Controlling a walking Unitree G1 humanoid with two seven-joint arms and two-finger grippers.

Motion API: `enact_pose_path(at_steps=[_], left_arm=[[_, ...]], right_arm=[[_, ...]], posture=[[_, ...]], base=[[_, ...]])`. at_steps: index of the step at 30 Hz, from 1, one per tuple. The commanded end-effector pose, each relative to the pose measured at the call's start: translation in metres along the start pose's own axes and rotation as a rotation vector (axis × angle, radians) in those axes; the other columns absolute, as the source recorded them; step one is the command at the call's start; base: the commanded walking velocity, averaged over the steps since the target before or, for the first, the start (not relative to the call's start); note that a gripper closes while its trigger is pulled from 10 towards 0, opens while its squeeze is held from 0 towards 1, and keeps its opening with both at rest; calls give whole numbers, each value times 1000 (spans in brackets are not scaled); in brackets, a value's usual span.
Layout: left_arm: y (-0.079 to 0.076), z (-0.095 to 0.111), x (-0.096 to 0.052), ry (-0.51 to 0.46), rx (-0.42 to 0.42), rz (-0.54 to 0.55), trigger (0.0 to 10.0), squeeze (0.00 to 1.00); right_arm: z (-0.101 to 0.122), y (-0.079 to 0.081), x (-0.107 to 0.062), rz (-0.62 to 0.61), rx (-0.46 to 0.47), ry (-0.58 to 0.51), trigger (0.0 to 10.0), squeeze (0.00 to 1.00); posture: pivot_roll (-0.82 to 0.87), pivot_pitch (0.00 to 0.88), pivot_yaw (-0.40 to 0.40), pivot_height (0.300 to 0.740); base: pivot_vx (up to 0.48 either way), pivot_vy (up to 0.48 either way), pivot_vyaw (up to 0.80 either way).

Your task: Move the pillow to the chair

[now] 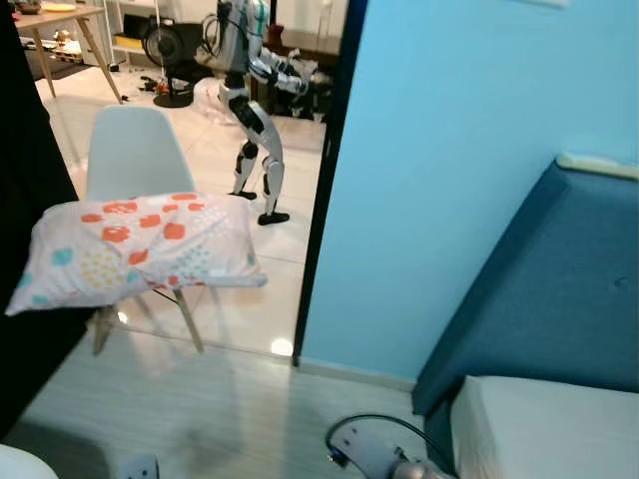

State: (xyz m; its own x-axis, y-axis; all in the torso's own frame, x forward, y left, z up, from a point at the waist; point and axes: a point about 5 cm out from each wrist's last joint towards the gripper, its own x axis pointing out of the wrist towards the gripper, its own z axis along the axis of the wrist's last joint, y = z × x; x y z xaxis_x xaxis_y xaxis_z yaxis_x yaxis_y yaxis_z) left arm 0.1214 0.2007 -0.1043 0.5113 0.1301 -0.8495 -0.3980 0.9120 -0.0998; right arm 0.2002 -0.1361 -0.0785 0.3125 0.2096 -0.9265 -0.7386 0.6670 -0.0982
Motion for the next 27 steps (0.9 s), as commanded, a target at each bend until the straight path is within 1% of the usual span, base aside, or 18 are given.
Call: enact_pose_path(at_steps=[1, 13, 27], left_arm=[[-5, -13, -2, 54, -8, -8, 10000, 0], [-4, -16, -2, 68, -31, -1, 10000, 0], [-4, -18, -3, 84, -6, -10, 10000, 0]], right_arm=[[3, -1, 0, -4, -6, -1, 10000, 0], [2, -1, 0, 0, -3, 3, 10000, 0], [0, 1, 0, 2, 2, 9, 10000, 0]], posture=[[148, 0, -149, 740], [150, 7, -154, 740], [143, 12, -141, 740]], base=[[0, 0, 0], [0, 0, 0], [0, 0, 0]])
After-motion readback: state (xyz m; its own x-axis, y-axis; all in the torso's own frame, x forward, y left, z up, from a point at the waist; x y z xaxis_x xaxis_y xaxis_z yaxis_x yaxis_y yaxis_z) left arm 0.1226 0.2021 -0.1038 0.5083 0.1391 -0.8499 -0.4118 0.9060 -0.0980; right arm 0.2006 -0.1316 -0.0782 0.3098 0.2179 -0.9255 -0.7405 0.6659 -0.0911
